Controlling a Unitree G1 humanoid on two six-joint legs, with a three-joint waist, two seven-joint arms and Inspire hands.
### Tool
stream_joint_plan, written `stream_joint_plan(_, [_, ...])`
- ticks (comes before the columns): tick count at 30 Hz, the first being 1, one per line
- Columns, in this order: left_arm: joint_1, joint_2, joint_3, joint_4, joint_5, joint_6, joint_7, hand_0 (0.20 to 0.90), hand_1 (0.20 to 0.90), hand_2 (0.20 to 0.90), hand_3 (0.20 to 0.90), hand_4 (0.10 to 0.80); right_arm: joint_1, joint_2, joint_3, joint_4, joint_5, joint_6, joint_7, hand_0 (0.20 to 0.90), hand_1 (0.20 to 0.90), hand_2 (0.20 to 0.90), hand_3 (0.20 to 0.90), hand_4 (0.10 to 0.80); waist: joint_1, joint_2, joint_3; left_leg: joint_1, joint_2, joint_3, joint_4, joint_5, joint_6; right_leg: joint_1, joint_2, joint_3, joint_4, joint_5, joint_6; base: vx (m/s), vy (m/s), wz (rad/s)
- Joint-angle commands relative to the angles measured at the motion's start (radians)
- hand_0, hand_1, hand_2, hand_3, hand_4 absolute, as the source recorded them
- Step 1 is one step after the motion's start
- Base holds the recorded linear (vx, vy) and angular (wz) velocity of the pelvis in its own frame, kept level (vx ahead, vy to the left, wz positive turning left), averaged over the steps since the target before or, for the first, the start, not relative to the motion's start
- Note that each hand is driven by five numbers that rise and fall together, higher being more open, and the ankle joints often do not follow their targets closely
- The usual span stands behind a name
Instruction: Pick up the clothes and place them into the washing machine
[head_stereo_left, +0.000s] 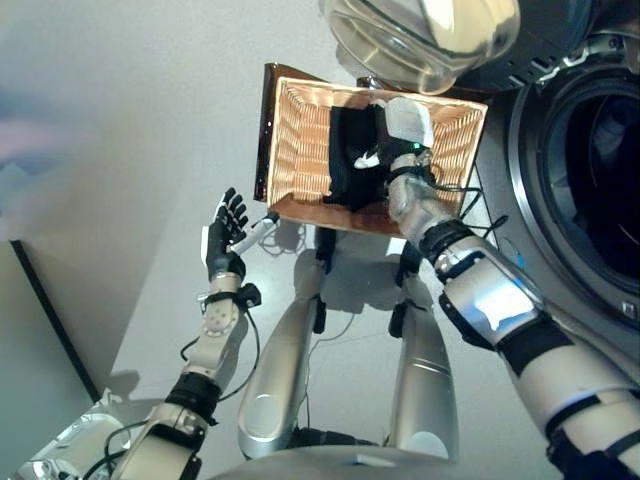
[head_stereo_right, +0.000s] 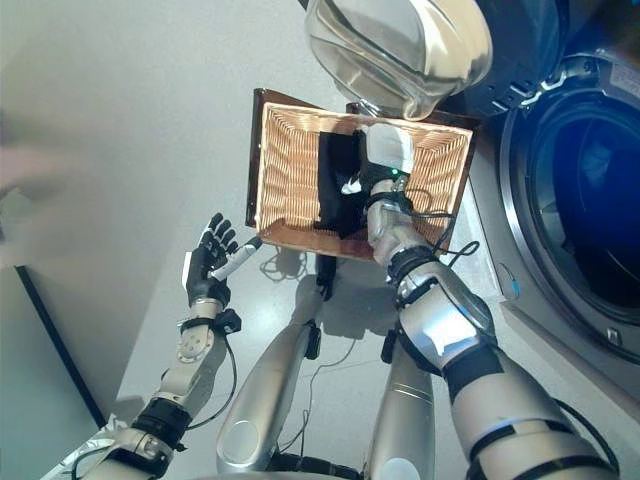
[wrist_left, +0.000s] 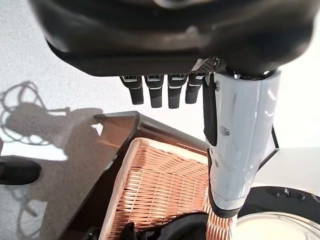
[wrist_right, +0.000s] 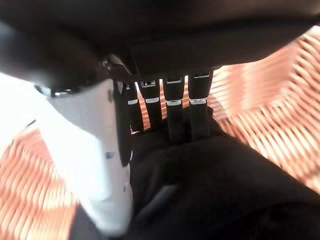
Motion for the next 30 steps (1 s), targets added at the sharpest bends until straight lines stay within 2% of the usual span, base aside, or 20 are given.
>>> stream_joint_plan(1, [0.003, 0.062, 0.003, -0.117, -0.010, -0.072, -0.005, 0.900, 0.900, 0.900, 0.900, 0.800, -0.042, 0.053, 0.061, 0.035, -0.111, 0.007, 0.083, 0.200, 0.200, 0.200, 0.200, 0.300, 0.073, 0.033, -0.003, -0.033, -0.071, 0.021, -0.033, 0.015, -0.043, -0.025, -0.025, 0.017, 0.015, -0.005, 0.028, -0.006, 0.003, -0.04])
stream_joint_plan(13, [0.010, 0.064, 0.006, -0.118, 0.005, -0.068, -0.004, 0.900, 0.900, 0.900, 0.900, 0.800, -0.035, 0.024, 0.064, 0.006, -0.221, 0.053, 0.035, 0.200, 0.200, 0.200, 0.200, 0.300, 0.066, 0.036, -0.003, -0.028, -0.073, 0.025, -0.027, 0.011, -0.044, -0.018, -0.019, 0.028, 0.010, -0.007, 0.028, -0.002, 0.003, 0.02])
stream_joint_plan(20, [0.009, 0.064, 0.009, -0.107, 0.021, -0.070, 0.011, 0.900, 0.900, 0.900, 0.900, 0.800, -0.030, 0.011, 0.033, -0.025, -0.207, 0.054, -0.011, 0.200, 0.200, 0.200, 0.200, 0.300, 0.058, 0.033, -0.003, -0.027, -0.072, 0.029, -0.018, 0.009, -0.045, -0.016, -0.018, 0.034, 0.013, -0.007, 0.027, 0.000, 0.000, 0.00])
stream_joint_plan(24, [0.004, 0.060, 0.007, -0.078, 0.024, -0.067, 0.021, 0.900, 0.900, 0.900, 0.900, 0.800, -0.014, 0.006, -0.048, -0.072, -0.058, 0.000, -0.044, 0.200, 0.200, 0.200, 0.200, 0.300, 0.045, 0.025, -0.003, -0.018, -0.071, 0.037, -0.006, 0.001, -0.044, -0.007, -0.016, 0.037, 0.020, -0.008, 0.027, 0.000, 0.000, 0.00])
stream_joint_plan(26, [0.001, 0.053, 0.004, -0.041, 0.030, -0.062, 0.031, 0.900, 0.900, 0.900, 0.900, 0.800, 0.018, 0.004, -0.115, -0.135, 0.093, -0.064, -0.059, 0.200, 0.200, 0.200, 0.200, 0.300, 0.033, 0.017, -0.003, 0.000, -0.069, 0.044, -0.004, -0.005, -0.043, 0.010, -0.017, 0.040, 0.021, -0.011, 0.027, 0.000, 0.000, 0.00])
stream_joint_plan(27, [-0.001, 0.053, 0.004, -0.040, 0.030, -0.062, 0.031, 0.900, 0.900, 0.900, 0.900, 0.800, 0.016, 0.003, -0.115, -0.135, 0.093, -0.064, -0.059, 0.200, 0.200, 0.200, 0.200, 0.300, 0.035, 0.016, -0.003, -0.004, -0.069, 0.045, -0.003, -0.004, -0.043, 0.007, -0.016, 0.041, 0.019, -0.008, 0.027, 0.006, -0.004, -0.04])
stream_joint_plan(28, [-0.007, 0.043, 0.000, 0.011, 0.036, -0.056, 0.041, 0.900, 0.900, 0.900, 0.900, 0.800, 0.052, 0.001, -0.172, -0.191, 0.239, -0.120, -0.068, 0.200, 0.200, 0.200, 0.200, 0.300, 0.025, 0.010, -0.003, 0.013, -0.066, 0.052, -0.003, -0.008, -0.043, 0.024, -0.015, 0.046, 0.016, -0.007, 0.027, 0.011, -0.010, -0.03])
stream_joint_plan(30, [-0.011, 0.038, -0.001, 0.064, 0.043, -0.047, 0.048, 0.900, 0.900, 0.900, 0.900, 0.800, 0.098, -0.014, -0.219, -0.267, 0.369, -0.175, -0.063, 0.200, 0.200, 0.200, 0.200, 0.300, 0.011, 0.003, -0.003, 0.037, -0.065, 0.060, -0.003, -0.014, -0.042, 0.048, -0.015, 0.051, 0.013, -0.011, 0.028, 0.032, -0.008, -0.03])
